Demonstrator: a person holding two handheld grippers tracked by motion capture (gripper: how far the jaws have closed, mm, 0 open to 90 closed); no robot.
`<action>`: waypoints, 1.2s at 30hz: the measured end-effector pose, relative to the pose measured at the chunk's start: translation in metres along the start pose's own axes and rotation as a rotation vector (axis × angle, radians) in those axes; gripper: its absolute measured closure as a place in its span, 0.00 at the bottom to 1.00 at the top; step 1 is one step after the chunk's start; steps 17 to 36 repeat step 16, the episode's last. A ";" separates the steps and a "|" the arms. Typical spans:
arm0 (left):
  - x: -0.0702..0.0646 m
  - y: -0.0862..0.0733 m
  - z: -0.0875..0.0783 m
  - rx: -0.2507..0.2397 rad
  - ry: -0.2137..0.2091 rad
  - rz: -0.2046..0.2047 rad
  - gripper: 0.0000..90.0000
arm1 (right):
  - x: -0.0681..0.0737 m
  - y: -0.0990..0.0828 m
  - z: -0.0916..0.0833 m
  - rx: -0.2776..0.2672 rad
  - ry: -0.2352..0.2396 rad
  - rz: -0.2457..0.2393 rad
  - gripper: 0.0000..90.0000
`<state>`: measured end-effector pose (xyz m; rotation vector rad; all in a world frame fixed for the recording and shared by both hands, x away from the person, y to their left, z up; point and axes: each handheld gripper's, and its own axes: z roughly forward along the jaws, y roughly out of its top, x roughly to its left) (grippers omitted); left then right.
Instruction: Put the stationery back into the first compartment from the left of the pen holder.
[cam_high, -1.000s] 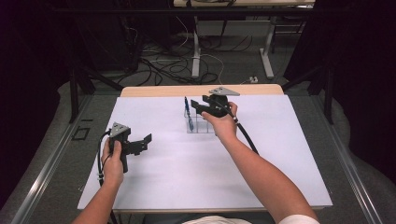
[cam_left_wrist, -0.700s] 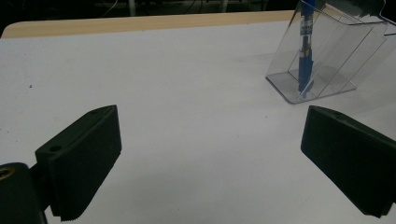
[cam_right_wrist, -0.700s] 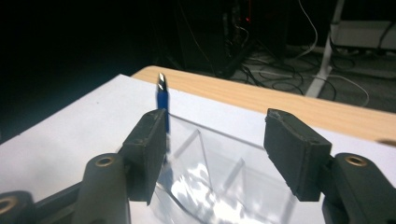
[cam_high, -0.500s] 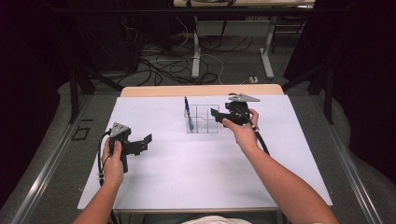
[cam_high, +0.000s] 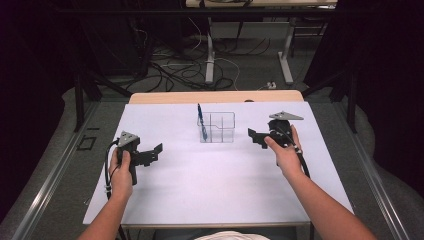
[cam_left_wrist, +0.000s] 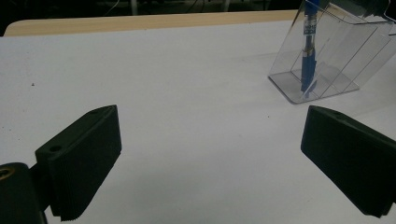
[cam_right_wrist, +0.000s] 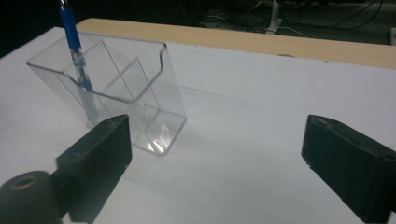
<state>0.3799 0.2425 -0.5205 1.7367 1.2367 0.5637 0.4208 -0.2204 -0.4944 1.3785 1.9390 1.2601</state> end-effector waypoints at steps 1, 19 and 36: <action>0.000 0.000 0.000 -0.001 0.001 0.000 0.05 | -0.002 -0.003 -0.003 0.004 -0.009 -0.003 0.03; 0.000 0.001 0.000 0.000 -0.005 0.013 0.03 | -0.018 -0.039 -0.021 0.048 -0.072 -0.007 0.00; 0.000 0.001 0.000 0.000 -0.005 0.013 0.03 | -0.018 -0.039 -0.021 0.048 -0.072 -0.007 0.00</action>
